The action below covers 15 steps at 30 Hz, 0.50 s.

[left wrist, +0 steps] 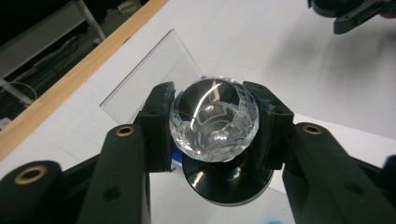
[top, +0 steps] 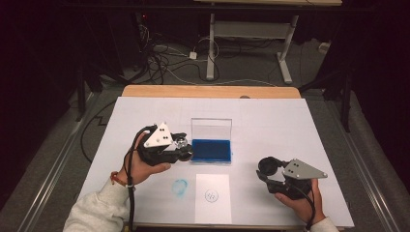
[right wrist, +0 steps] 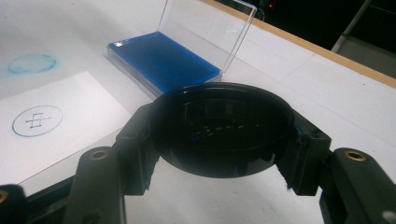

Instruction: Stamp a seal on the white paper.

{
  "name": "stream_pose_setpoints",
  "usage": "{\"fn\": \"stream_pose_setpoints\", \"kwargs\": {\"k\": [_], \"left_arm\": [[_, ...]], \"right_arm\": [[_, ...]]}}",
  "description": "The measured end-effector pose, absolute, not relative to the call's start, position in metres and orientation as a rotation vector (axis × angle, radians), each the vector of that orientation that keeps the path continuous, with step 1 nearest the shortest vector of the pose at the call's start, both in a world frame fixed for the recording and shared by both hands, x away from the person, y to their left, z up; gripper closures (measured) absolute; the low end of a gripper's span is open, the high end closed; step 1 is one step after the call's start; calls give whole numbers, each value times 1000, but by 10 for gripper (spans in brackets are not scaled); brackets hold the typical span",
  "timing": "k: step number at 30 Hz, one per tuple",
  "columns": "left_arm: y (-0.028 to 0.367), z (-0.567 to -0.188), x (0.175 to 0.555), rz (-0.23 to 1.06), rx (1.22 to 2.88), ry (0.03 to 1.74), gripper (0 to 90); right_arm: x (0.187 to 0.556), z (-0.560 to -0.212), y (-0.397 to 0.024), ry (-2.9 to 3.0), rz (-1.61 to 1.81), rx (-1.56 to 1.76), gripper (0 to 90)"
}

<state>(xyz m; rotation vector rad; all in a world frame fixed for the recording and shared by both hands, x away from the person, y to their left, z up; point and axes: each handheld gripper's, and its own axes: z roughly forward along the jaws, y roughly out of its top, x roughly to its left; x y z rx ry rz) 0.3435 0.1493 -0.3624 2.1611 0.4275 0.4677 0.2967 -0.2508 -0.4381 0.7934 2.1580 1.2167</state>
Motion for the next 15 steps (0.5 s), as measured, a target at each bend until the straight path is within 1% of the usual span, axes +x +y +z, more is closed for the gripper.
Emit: {"fn": "stream_pose_setpoints", "kwargs": {"k": [15], "left_arm": [[144,-359,329,452,2153,374,550]], "right_arm": [[295,-439,-253,2163,1214,781,387]]}}
